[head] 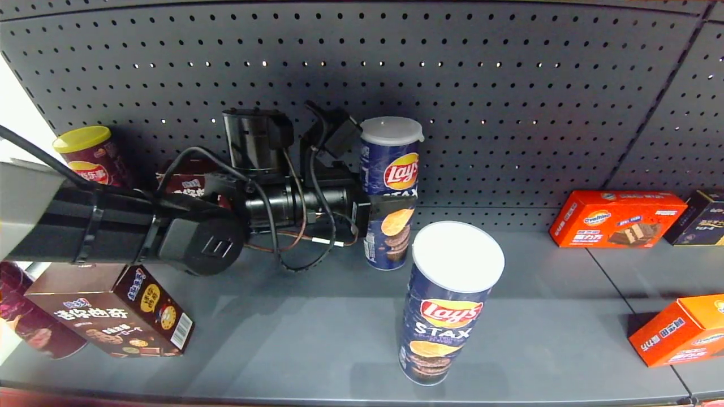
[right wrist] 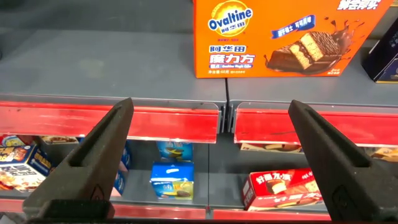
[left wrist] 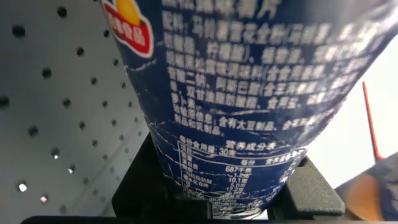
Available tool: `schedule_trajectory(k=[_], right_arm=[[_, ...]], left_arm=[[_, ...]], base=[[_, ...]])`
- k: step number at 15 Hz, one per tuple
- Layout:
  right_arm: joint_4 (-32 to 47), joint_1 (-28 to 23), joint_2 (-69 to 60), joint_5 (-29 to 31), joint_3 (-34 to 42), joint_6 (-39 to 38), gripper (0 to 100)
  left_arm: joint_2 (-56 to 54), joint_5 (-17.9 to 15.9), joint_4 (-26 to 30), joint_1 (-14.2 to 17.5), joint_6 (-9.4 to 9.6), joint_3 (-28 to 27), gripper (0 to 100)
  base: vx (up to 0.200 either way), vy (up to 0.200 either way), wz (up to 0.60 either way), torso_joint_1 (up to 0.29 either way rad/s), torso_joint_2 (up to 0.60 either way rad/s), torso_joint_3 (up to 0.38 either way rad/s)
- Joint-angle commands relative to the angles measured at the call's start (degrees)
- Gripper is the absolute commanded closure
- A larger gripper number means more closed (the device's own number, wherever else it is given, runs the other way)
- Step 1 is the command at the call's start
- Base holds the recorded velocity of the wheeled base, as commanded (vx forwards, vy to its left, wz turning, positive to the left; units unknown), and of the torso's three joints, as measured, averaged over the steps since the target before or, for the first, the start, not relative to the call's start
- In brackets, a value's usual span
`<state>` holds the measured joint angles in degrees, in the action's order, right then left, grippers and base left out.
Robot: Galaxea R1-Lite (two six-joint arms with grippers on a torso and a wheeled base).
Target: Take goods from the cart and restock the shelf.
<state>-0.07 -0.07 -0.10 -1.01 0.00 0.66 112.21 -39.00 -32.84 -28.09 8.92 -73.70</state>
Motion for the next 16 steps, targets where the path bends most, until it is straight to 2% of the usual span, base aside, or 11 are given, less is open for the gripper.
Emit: schedule_trajectory(k=[1, 9, 14, 15, 16], right_arm=[[-0.01, -0.01, 0.10, -0.04, 0.00, 0.04, 0], [-0.01, -0.01, 0.10, -0.04, 0.00, 0.04, 0], [-0.01, -0.01, 0.10, -0.04, 0.00, 0.04, 0], [-0.01, -0.01, 0.10, -0.04, 0.00, 0.04, 0], [-0.01, -0.01, 0.10, -0.04, 0.00, 0.04, 0]], left_arm=[[3.01, -0.03, 0.41, 0.14, 0.22, -2.94, 100], [8.72, -0.03, 0.50, 0.93, 0.66, -9.35, 100], [10.48, -0.03, -0.29, 1.02, 0.83, -10.58, 100], [10.57, -0.03, -0.21, 1.02, 1.36, -10.58, 100], [10.74, -0.03, 0.23, 1.28, 3.29, -10.49, 100]], base=[[0.000, 0.000, 0.00, 0.000, 0.00, 0.000], [0.000, 0.000, 0.00, 0.000, 0.00, 0.000], [0.000, 0.000, 0.00, 0.000, 0.00, 0.000], [0.000, 0.000, 0.00, 0.000, 0.00, 0.000], [0.000, 0.000, 0.00, 0.000, 0.00, 0.000]])
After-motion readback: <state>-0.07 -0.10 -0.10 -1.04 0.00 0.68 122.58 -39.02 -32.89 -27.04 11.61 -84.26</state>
